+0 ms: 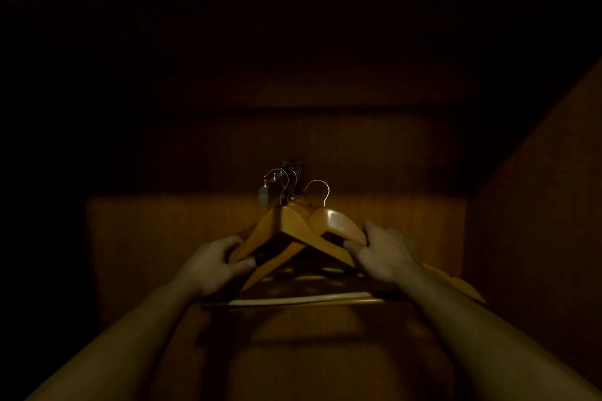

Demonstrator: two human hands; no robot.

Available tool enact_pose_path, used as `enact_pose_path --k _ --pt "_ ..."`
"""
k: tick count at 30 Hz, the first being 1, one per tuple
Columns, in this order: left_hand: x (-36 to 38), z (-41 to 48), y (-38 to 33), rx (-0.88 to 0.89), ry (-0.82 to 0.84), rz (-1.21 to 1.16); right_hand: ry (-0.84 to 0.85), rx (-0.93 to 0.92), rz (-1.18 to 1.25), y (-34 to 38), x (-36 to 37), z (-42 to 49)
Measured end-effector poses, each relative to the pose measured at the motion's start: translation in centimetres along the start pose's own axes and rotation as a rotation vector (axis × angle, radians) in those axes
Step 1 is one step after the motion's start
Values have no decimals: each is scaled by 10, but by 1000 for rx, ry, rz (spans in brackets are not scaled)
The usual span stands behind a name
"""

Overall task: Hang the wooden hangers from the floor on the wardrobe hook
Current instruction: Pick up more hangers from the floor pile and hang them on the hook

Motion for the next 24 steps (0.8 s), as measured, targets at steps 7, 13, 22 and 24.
enact_pose_path --k 7,13,22,24 --pt "5 2 -2 -43 14 74 152 -58 427 16 3 -1" --pt "1 -4 -13 36 -136 279 92 -16 487 7 0 1" --pt "2 -4 -26 128 -223 243 -43 -37 444 5 -31 11" --pt "5 -1 -24 107 -191 232 -47 -35 437 5 -32 11"
Point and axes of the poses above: each hand's wrist, its own z-axis towards the middle knuckle, its own x-axis out of the palm, y = z × x, the point moved 7 cm from there along z, towards the middle knuckle, and after that the axes turned 7 degrees about -z, right-handed, at the moved point
